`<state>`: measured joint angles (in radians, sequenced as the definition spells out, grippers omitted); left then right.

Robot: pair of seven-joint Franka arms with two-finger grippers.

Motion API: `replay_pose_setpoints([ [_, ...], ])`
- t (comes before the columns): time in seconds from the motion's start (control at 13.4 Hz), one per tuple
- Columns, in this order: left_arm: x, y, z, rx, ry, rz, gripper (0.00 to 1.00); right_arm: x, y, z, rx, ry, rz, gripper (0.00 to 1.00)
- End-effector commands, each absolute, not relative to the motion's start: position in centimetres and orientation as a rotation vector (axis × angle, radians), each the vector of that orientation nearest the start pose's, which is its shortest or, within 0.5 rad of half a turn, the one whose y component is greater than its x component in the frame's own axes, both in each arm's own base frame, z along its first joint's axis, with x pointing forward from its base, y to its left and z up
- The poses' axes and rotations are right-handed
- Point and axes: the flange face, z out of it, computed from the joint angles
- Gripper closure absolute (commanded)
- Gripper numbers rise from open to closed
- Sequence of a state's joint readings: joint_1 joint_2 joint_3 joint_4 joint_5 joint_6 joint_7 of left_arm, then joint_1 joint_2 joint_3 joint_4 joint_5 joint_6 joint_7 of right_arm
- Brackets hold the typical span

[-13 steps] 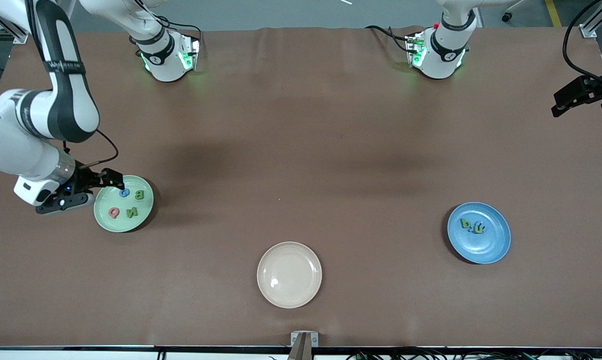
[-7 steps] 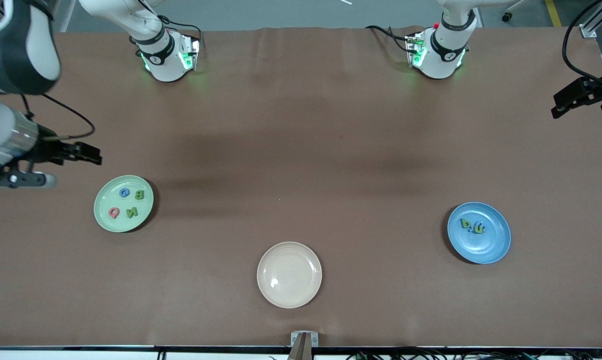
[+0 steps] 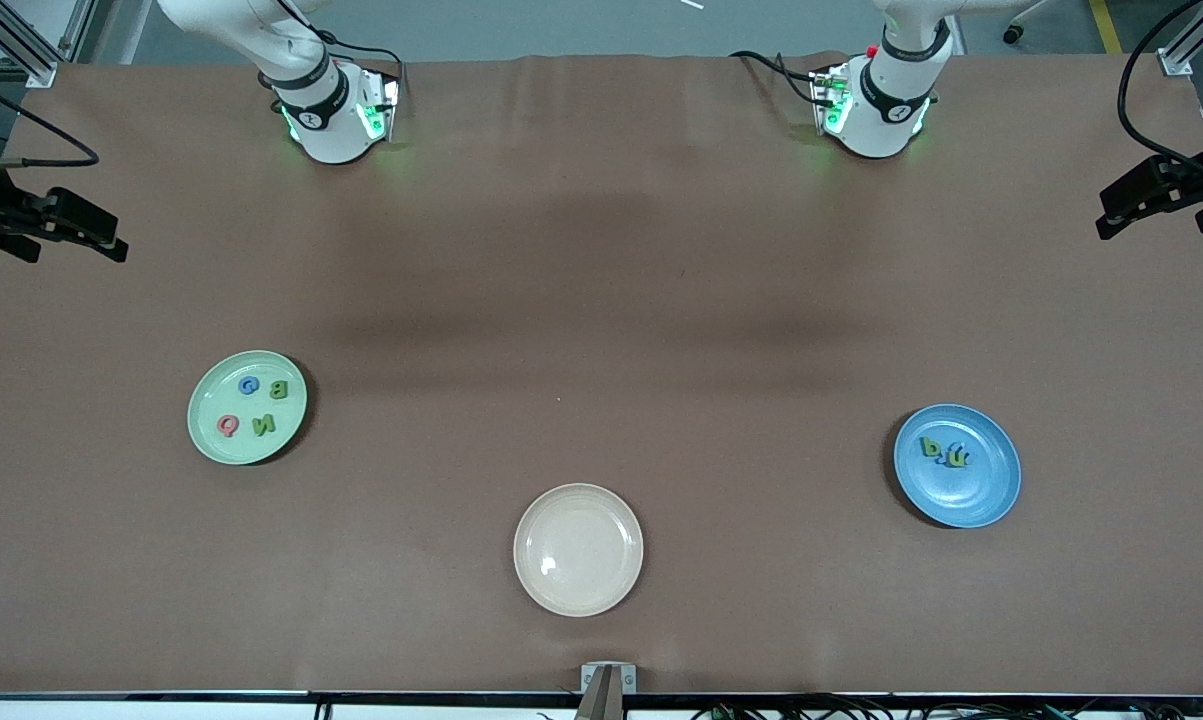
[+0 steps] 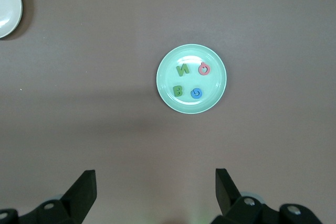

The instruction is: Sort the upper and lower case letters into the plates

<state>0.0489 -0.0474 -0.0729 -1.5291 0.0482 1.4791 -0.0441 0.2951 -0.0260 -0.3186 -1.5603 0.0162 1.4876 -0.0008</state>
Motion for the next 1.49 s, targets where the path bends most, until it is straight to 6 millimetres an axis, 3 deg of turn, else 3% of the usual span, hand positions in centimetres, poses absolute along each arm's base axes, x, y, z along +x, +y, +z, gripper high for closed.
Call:
replay_pose_setpoints([
  [0.0,53.3,-1.5,65.9,-3.104,0.006,-0.018,0.00,53.5,-1.3,63.6,-3.127,0.062,0.070,0.00],
  [0.15,53.6,-2.1,66.2,-3.105,0.023,-0.061,0.00,53.8,-2.4,63.9,-3.125,0.097,0.050,0.00],
  [0.3,53.6,-2.4,66.2,-3.106,0.033,-0.061,0.00,53.9,-2.2,64.0,-3.131,0.096,0.044,0.00],
  [0.37,53.6,-2.2,66.3,-3.106,0.028,-0.066,0.00,53.9,-1.1,64.0,-3.139,0.068,0.041,0.00],
  [0.74,53.3,-1.9,66.8,-3.104,0.020,-0.078,0.00,53.9,-0.6,64.0,-3.144,0.056,0.039,0.00],
  [1.27,53.3,-1.8,67.1,-3.096,0.021,-0.080,0.00,53.9,-1.2,64.2,-3.143,0.070,0.034,0.00],
  [1.41,53.3,-1.9,67.1,-3.098,0.026,-0.080,0.00,54.0,-1.2,65.2,-3.142,0.070,-0.002,0.00],
])
